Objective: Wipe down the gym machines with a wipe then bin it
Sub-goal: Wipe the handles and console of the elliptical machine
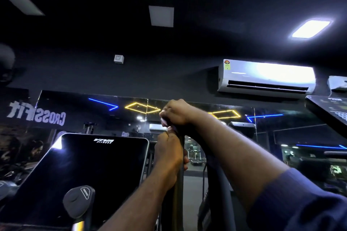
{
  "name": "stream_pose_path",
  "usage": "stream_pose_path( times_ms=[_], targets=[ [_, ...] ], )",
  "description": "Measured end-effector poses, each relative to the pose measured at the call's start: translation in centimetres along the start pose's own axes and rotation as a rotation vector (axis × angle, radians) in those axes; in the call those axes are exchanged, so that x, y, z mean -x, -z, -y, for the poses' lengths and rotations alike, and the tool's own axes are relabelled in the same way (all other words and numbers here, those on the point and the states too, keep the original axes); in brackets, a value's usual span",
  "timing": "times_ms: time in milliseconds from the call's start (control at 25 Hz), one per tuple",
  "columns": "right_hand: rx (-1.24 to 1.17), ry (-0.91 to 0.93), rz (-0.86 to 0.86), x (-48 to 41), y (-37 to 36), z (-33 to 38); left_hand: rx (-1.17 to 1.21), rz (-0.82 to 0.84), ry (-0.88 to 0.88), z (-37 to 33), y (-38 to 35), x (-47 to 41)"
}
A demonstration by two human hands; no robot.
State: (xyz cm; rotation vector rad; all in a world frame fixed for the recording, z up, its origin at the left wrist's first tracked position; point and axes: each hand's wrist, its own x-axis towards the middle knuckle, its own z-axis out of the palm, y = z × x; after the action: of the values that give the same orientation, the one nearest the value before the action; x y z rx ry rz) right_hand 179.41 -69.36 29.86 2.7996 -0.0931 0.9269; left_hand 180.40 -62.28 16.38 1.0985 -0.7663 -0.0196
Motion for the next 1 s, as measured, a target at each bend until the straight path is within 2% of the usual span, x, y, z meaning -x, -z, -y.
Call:
stream_pose_path(
  times_ms=[80, 160, 240, 320, 400, 480, 560, 640, 760, 840, 1000],
  targets=[
    [-0.192, -0.097, -0.003, -0.2, 0.3, -0.5, 0.014, 0.011, -0.005, 0.2, 0.0, -0.1],
    [-0.610, -0.170, -0.039, 0.9, 0.5, -1.5, 0.055, 0.007, 0.000, 0.3, -0.1, -0.4],
    [-0.851, -0.107, -0.071, 2.3, 0.5, -2.4, 0.092, -0.011, 0.011, 0.5, -0.2, -0.7],
    [-0.749, -0.012, -0.115, 3.6, 0.5, -3.0, 0.088, -0.030, 0.021, 0.9, -0.3, -1.0],
    [-0.412, 0.029, -0.216, 4.3, 0.4, -3.1, 0.072, -0.048, 0.018, 1.1, -0.4, -1.2],
    [-0.206, 0.068, -0.310, 5.2, 0.0, -2.8, 0.071, -0.051, 0.000, 1.2, -0.3, -1.3],
    [-0.244, 0.134, -0.382, 6.9, -0.4, -2.7, 0.081, -0.046, -0.007, 1.2, -0.2, -1.1],
    [-0.244, 0.286, -0.456, 8.9, -1.3, -3.6, 0.093, -0.029, -0.005, 1.3, -0.1, -1.1],
    [-0.050, 0.457, -0.332, 11.9, -2.7, -5.5, 0.128, -0.024, -0.008, 1.3, -0.1, -1.4],
    [-0.021, 0.503, -0.263, 13.3, -2.4, -5.6, 0.159, -0.024, 0.007, 1.3, -0.1, -1.4],
    [-0.082, 0.466, -0.547, 10.6, -1.0, -2.8, 0.177, -0.042, 0.044, 1.4, 0.1, -0.9]
  ],
)
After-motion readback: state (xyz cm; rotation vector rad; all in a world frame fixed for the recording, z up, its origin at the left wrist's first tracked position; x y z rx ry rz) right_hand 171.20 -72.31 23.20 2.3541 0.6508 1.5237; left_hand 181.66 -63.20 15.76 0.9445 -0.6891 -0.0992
